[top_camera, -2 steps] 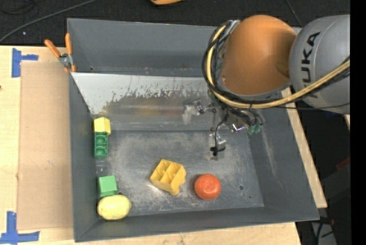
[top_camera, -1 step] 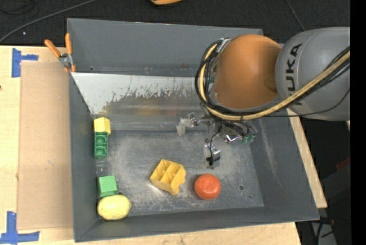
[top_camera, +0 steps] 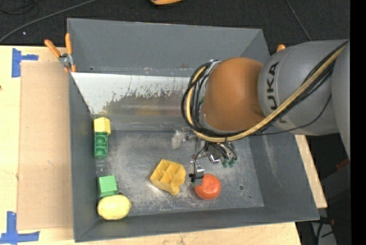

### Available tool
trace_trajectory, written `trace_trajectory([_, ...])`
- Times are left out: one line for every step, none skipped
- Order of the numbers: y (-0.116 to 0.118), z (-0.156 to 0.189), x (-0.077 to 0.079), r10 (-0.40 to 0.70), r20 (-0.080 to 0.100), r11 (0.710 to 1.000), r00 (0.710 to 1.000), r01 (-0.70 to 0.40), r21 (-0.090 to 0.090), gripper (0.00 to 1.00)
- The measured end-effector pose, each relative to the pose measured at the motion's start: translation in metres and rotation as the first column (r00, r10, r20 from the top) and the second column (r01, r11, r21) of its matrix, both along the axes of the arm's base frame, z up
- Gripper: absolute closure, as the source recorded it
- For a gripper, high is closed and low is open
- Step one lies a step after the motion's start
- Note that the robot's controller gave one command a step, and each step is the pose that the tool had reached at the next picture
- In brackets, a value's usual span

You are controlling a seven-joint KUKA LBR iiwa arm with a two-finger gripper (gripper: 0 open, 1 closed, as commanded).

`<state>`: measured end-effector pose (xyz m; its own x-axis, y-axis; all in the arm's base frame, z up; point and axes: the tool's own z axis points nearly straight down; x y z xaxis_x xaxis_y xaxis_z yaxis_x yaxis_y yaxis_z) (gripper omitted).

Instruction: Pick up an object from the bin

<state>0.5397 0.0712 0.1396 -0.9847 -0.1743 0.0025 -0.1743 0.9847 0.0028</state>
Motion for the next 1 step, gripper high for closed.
trace_trajectory([0.0052,-0.0272,-0.0415,0.298,-0.002,0.954,0.954,-0.298,0.001,0.00])
